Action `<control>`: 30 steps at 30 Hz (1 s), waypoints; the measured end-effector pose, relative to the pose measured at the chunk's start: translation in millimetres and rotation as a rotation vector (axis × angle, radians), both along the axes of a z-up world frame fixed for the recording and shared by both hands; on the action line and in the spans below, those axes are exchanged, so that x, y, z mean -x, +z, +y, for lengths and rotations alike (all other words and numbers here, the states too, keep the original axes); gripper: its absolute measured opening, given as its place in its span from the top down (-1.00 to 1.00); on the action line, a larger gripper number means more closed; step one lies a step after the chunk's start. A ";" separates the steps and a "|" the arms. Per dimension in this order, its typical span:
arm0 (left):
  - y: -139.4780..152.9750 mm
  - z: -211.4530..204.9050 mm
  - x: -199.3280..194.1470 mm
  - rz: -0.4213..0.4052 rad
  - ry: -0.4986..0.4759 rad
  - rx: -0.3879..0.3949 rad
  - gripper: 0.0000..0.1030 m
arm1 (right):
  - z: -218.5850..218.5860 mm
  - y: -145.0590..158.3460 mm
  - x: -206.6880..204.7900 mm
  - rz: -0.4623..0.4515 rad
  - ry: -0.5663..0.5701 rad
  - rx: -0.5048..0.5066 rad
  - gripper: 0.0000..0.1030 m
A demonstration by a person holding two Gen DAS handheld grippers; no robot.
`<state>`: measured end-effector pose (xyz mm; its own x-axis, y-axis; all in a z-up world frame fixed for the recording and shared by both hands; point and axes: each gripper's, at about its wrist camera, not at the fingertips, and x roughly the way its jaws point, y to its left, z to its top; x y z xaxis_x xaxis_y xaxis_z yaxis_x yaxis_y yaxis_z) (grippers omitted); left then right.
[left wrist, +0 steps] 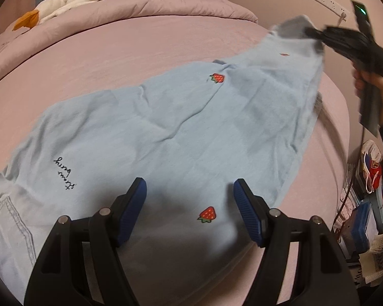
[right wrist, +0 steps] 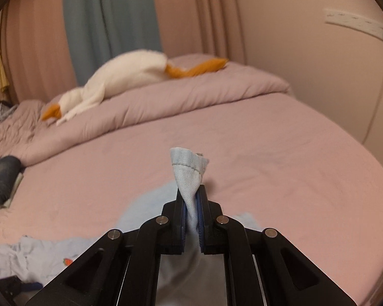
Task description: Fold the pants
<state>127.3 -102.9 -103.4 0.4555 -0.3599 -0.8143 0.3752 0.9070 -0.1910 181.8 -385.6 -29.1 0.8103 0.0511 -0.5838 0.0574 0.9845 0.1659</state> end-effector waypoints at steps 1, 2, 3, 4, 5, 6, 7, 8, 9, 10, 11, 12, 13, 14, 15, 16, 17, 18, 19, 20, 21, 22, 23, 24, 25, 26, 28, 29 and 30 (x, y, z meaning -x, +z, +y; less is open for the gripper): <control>0.9 1.5 -0.1 0.002 0.002 0.000 -0.36 | -8.5 2.2 9.6 -0.004 -0.018 -0.013 0.84; 1.7 3.3 0.0 0.004 0.005 -0.001 -0.36 | -13.9 1.8 15.1 -0.001 -0.032 -0.025 0.84; 2.3 5.6 1.0 0.006 0.009 -0.001 -0.36 | -23.2 -0.2 23.5 0.005 -0.054 -0.036 0.84; 2.4 7.8 1.1 0.006 0.012 -0.003 -0.36 | -31.3 -5.0 28.2 0.017 -0.079 -0.046 0.84; 2.5 10.0 1.1 0.008 0.017 -0.005 -0.36 | -35.0 -10.6 28.6 0.033 -0.094 -0.064 0.84; 2.9 11.4 0.4 0.010 0.020 -0.005 -0.36 | -43.6 -18.7 34.1 0.050 -0.111 -0.096 0.84; 3.3 12.6 0.2 0.013 0.021 -0.005 -0.36 | -51.9 -29.6 39.5 0.075 -0.127 -0.132 0.84; 3.5 13.2 -0.6 0.017 0.019 -0.008 -0.36 | -57.5 -39.3 44.1 0.107 -0.142 -0.149 0.84; 4.1 12.9 0.2 0.020 0.014 -0.012 -0.36 | -63.7 -51.6 48.8 0.135 -0.162 -0.166 0.84; 4.0 11.6 -0.1 0.026 0.003 -0.023 -0.38 | -69.6 -64.1 52.0 0.163 -0.172 -0.193 0.83; 3.7 9.7 0.2 0.035 -0.015 -0.034 -0.41 | -74.4 -74.3 53.1 0.187 -0.173 -0.223 0.83; 3.8 6.7 1.2 0.042 -0.043 -0.050 -0.47 | -80.0 -84.9 52.5 0.211 -0.171 -0.251 0.83; 4.5 4.4 3.7 0.043 -0.071 -0.066 -0.47 | -85.7 -94.8 51.3 0.223 -0.176 -0.271 0.83; 5.0 2.3 7.2 0.046 -0.102 -0.078 -0.47 | -90.0 -103.8 48.6 0.236 -0.174 -0.298 0.83; 5.2 0.7 11.3 0.046 -0.135 -0.096 -0.47 | -95.9 -113.7 46.6 0.249 -0.168 -0.353 0.83; 4.7 -0.1 14.3 0.044 -0.157 -0.115 -0.47 | -98.8 -116.3 46.9 0.242 -0.164 -0.393 0.83; 4.0 -0.4 16.2 0.044 -0.171 -0.129 -0.47 | -101.1 -115.1 49.0 0.233 -0.159 -0.413 0.83; 3.3 -0.2 18.4 0.039 -0.183 -0.143 -0.47 | -100.2 -113.9 47.8 0.231 -0.150 -0.413 0.83; 2.5 0.7 19.8 0.036 -0.185 -0.148 -0.47 | -99.3 -112.5 46.6 0.230 -0.138 -0.406 0.83; 1.0 2.4 19.4 0.038 -0.182 -0.147 -0.47 | -99.3 -111.0 45.3 0.231 -0.132 -0.403 0.83; 0.0 4.1 18.7 0.044 -0.174 -0.142 -0.47 | -98.2 -109.1 43.3 0.230 -0.129 -0.404 0.83; -1.1 5.0 21.3 0.047 -0.167 -0.138 -0.47 | -98.7 -105.0 43.1 0.219 -0.123 -0.403 0.83; -1.1 6.3 22.8 0.048 -0.158 -0.135 -0.47 | -98.5 -99.3 42.7 0.205 -0.114 -0.400 0.84; -1.7 7.4 24.3 0.049 -0.150 -0.131 -0.47 | -94.1 -93.1 39.8 0.189 -0.102 -0.389 0.84; -1.9 7.3 24.7 0.049 -0.146 -0.128 -0.47 | -89.7 -84.6 35.8 0.168 -0.089 -0.369 0.84; -2.1 8.0 25.8 0.047 -0.140 -0.124 -0.47 | -85.9 -75.8 32.5 0.146 -0.072 -0.359 0.84; -1.5 8.9 28.6 0.046 -0.132 -0.118 -0.48 | -80.9 -58.1 23.5 0.104 -0.047 -0.356 0.84; -1.2 8.5 29.1 0.046 -0.131 -0.116 -0.48 | -81.4 -53.7 20.9 0.109 -0.056 -0.345 0.84; -1.5 9.3 29.8 0.050 -0.123 -0.116 -0.48 | -82.1 -53.6 18.8 0.117 -0.058 -0.342 0.84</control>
<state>97.5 -93.5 -104.9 0.3717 -0.3123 -0.8743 0.4773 0.8720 -0.1086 162.9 -467.8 -82.8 0.7465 0.2154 -0.6295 0.1491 0.8679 0.4738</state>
